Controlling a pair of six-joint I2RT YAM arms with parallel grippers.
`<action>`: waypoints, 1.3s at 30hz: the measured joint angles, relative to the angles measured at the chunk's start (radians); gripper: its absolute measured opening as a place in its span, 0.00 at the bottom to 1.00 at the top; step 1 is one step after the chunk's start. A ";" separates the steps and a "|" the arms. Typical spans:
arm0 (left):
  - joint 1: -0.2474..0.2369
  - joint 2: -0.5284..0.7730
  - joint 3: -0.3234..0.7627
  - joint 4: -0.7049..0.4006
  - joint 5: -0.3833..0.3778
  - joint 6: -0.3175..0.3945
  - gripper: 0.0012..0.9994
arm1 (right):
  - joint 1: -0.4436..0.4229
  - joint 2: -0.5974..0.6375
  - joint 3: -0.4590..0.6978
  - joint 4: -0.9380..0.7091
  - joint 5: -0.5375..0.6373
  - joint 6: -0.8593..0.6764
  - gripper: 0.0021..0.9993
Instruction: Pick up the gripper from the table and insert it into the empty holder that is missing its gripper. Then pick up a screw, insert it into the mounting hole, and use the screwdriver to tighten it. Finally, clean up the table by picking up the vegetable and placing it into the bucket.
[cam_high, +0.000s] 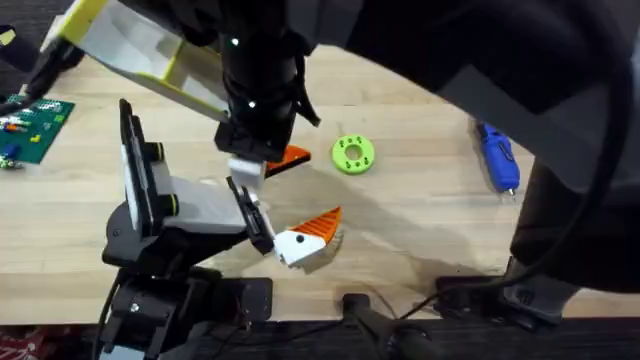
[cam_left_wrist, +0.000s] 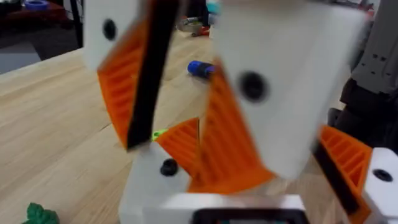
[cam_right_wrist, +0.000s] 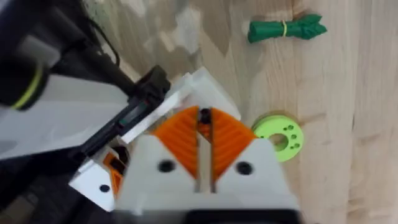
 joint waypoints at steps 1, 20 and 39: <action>0.000 0.000 0.000 0.000 0.000 0.000 0.99 | -0.003 0.000 0.000 -0.004 0.007 -0.003 0.62; 0.002 0.000 0.000 0.000 0.000 0.002 0.99 | -0.025 -0.005 0.000 -0.006 0.026 -0.010 0.99; 0.002 -0.001 0.000 0.001 0.000 0.008 0.99 | -0.118 -0.180 -0.014 0.053 0.017 0.040 0.99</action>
